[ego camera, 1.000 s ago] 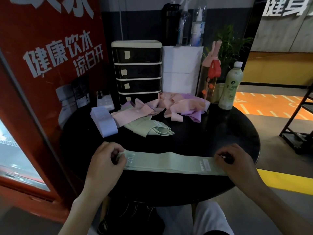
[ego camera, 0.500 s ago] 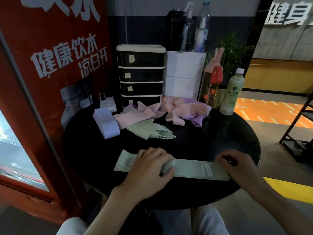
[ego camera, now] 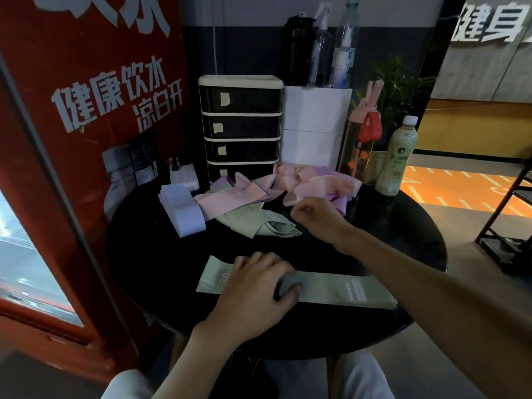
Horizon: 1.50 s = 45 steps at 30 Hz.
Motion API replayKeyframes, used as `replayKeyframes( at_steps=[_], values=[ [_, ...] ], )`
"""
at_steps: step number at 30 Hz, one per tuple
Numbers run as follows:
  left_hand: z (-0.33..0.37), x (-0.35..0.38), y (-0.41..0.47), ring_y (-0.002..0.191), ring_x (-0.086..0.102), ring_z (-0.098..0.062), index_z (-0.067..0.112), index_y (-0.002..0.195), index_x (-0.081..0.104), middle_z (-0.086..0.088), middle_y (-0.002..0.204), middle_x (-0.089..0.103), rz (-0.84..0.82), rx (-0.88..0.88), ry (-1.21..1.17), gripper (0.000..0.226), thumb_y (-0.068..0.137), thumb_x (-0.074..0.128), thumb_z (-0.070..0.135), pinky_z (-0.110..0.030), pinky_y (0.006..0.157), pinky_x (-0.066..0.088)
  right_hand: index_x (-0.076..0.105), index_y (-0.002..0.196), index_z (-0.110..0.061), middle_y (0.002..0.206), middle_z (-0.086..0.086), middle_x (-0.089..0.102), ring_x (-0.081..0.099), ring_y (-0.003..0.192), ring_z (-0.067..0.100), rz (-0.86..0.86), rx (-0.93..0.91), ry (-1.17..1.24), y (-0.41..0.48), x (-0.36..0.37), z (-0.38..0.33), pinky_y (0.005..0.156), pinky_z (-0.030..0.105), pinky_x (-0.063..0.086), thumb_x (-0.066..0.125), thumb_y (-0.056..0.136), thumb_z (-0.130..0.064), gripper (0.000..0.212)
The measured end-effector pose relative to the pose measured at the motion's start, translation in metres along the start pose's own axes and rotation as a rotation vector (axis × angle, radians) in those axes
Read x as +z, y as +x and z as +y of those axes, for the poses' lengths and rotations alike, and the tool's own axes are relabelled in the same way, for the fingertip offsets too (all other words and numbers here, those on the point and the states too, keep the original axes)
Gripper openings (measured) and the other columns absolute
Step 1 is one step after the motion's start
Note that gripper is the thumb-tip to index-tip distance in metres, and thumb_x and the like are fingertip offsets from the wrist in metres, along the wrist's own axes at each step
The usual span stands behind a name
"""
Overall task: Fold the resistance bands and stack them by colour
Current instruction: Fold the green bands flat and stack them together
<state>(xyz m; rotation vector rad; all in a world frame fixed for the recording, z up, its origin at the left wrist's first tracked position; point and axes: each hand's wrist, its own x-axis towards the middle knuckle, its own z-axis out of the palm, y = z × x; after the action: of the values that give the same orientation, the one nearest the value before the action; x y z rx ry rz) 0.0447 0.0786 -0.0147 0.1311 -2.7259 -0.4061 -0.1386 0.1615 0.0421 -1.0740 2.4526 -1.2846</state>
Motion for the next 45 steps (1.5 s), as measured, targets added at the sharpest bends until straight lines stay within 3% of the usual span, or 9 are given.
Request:
replayKeyframes(
  at_steps=[6, 11, 16, 20, 23, 27, 33, 39, 45],
  values=[
    [0.001, -0.001, 0.0, 0.104, 0.046, -0.007, 0.036, 0.11, 0.056, 0.017, 0.104, 0.051, 0.002, 0.0, 0.022, 0.04, 0.088, 0.036, 0.062, -0.034, 0.093, 0.034, 0.068, 0.095, -0.002, 0.09, 0.013, 0.068, 0.06, 0.083, 0.02, -0.074, 0.092, -0.028, 0.044, 0.019, 0.01, 0.077, 0.03, 0.048, 0.062, 0.09, -0.023, 0.023],
    [0.001, -0.002, 0.001, 0.106, 0.046, -0.009, 0.035, 0.11, 0.056, 0.015, 0.104, 0.05, -0.003, 0.0, 0.035, 0.041, 0.088, 0.034, 0.062, -0.037, 0.094, 0.034, 0.064, 0.117, -0.024, 0.116, 0.006, 0.062, 0.058, 0.109, 0.022, -0.143, 0.186, -0.117, 0.064, 0.023, 0.03, 0.098, 0.039, 0.05, 0.07, 0.046, -0.057, 0.079],
    [0.0, -0.001, 0.001, 0.107, 0.046, -0.01, 0.035, 0.111, 0.056, 0.015, 0.105, 0.05, -0.011, -0.004, 0.038, 0.043, 0.088, 0.032, 0.062, -0.036, 0.094, 0.034, 0.059, 0.115, -0.026, 0.11, 0.013, 0.062, 0.064, 0.101, 0.027, -0.131, 0.216, -0.062, 0.069, 0.028, 0.038, 0.091, 0.038, 0.055, 0.075, 0.042, -0.042, 0.077],
    [0.001, -0.002, 0.001, 0.107, 0.043, -0.008, 0.036, 0.112, 0.054, 0.016, 0.104, 0.047, -0.019, 0.0, 0.043, 0.039, 0.09, 0.035, 0.061, -0.035, 0.095, 0.033, 0.051, 0.134, -0.006, 0.123, 0.019, 0.058, 0.059, 0.106, 0.026, -0.184, 0.195, -0.042, 0.054, 0.027, 0.021, 0.087, 0.03, 0.049, 0.074, 0.077, -0.007, 0.061],
    [0.001, -0.003, 0.0, 0.106, 0.044, -0.008, 0.035, 0.112, 0.055, 0.016, 0.104, 0.048, -0.015, 0.001, 0.037, 0.04, 0.089, 0.035, 0.061, -0.034, 0.094, 0.033, 0.061, 0.112, -0.016, 0.114, 0.017, 0.06, 0.062, 0.095, 0.025, -0.066, 0.135, -0.082, 0.049, 0.027, 0.019, 0.069, 0.03, 0.051, 0.077, 0.059, -0.024, 0.056],
    [0.0, -0.002, 0.001, 0.107, 0.045, -0.007, 0.036, 0.114, 0.056, 0.018, 0.11, 0.051, -0.017, -0.002, 0.019, 0.043, 0.088, 0.034, 0.062, -0.034, 0.094, 0.033, 0.068, 0.085, 0.0, 0.084, 0.02, 0.068, 0.064, 0.074, 0.03, 0.042, 0.035, -0.03, 0.042, 0.01, -0.005, 0.072, 0.046, 0.055, 0.067, 0.076, 0.003, 0.01],
    [-0.001, -0.001, -0.001, 0.108, 0.047, -0.004, 0.033, 0.11, 0.059, 0.018, 0.114, 0.054, 0.017, 0.026, -0.041, 0.043, 0.086, 0.035, 0.059, -0.031, 0.094, 0.032, 0.062, 0.081, -0.004, 0.068, 0.011, 0.06, 0.062, 0.051, 0.013, 0.166, -0.099, 0.217, 0.037, -0.023, -0.052, 0.049, 0.024, 0.049, 0.06, 0.085, 0.008, 0.013],
    [0.002, -0.009, 0.0, 0.099, 0.053, 0.0, 0.03, 0.093, 0.066, 0.018, 0.1, 0.06, 0.224, 0.007, -0.178, 0.026, 0.088, 0.046, 0.046, -0.033, 0.089, 0.041, 0.064, 0.076, -0.016, 0.071, 0.006, 0.063, 0.054, 0.06, 0.01, 0.235, -0.245, 0.231, 0.03, -0.04, -0.082, 0.057, 0.026, 0.045, 0.065, 0.082, 0.005, 0.021],
    [-0.006, -0.054, 0.038, 0.093, 0.059, -0.007, 0.018, 0.099, 0.066, 0.011, 0.095, 0.064, 0.406, -0.072, -0.339, 0.01, 0.09, 0.063, 0.014, -0.024, 0.082, 0.049, 0.064, 0.077, -0.016, 0.087, 0.028, 0.064, 0.057, 0.071, 0.024, 0.327, -0.324, 0.281, 0.021, -0.062, -0.103, 0.071, 0.05, 0.056, 0.065, 0.084, 0.003, 0.021]
  ],
)
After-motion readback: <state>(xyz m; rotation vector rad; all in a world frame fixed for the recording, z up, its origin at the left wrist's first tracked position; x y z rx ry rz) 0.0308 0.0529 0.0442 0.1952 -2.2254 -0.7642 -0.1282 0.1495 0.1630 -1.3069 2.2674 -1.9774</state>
